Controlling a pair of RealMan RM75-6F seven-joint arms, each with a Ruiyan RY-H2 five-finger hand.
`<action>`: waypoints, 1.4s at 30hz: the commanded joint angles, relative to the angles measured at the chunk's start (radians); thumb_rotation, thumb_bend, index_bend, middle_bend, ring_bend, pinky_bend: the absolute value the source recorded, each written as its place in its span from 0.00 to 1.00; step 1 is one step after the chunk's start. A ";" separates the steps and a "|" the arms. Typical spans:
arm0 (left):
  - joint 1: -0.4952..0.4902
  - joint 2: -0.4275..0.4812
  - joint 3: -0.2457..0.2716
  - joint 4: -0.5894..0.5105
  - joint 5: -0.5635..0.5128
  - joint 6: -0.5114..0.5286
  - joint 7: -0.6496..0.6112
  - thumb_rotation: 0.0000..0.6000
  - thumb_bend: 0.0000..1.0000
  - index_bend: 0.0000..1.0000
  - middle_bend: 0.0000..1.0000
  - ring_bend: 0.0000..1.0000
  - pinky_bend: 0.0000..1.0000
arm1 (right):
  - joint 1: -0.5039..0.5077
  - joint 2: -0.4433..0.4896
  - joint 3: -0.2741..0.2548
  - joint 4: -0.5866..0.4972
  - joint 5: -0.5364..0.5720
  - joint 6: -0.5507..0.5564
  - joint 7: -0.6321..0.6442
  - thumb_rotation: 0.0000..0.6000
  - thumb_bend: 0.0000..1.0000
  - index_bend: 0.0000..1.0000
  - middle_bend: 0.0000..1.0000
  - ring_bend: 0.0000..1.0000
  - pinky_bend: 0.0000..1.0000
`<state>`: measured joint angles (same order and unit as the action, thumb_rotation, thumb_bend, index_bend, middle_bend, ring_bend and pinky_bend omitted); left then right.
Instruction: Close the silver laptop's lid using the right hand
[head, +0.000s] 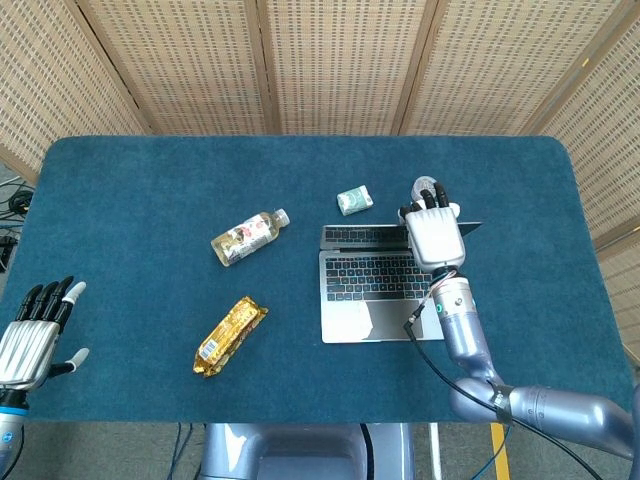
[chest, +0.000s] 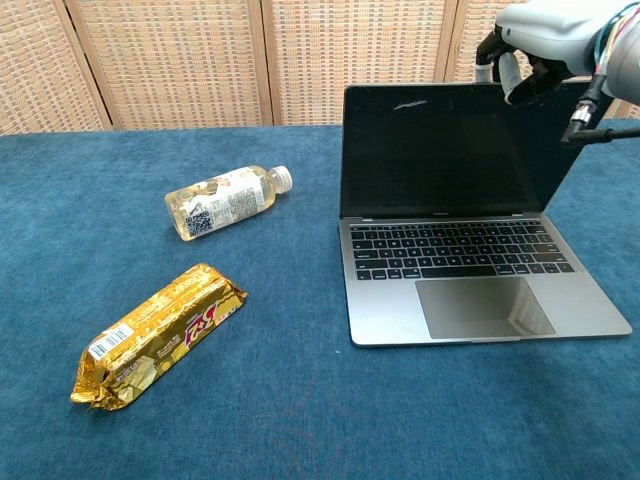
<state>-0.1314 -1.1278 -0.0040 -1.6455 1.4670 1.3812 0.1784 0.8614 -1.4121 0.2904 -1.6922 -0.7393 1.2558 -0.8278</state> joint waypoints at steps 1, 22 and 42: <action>-0.001 0.000 0.000 0.000 0.000 -0.001 0.001 1.00 0.25 0.00 0.00 0.00 0.00 | -0.004 0.002 -0.006 -0.013 -0.004 0.012 -0.009 1.00 0.93 0.47 0.48 0.19 0.08; 0.001 -0.004 0.007 -0.011 0.009 0.006 0.025 1.00 0.25 0.00 0.00 0.00 0.00 | -0.091 -0.007 -0.073 -0.206 -0.036 0.189 -0.056 1.00 0.93 0.48 0.50 0.20 0.08; 0.002 0.000 0.013 -0.024 0.025 0.010 0.026 1.00 0.25 0.00 0.00 0.00 0.00 | -0.218 -0.062 -0.185 -0.229 -0.100 0.310 -0.061 1.00 0.93 0.48 0.50 0.20 0.08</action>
<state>-0.1293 -1.1281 0.0094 -1.6698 1.4917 1.3917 0.2041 0.6594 -1.4678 0.1195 -1.9172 -0.8254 1.5559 -0.8977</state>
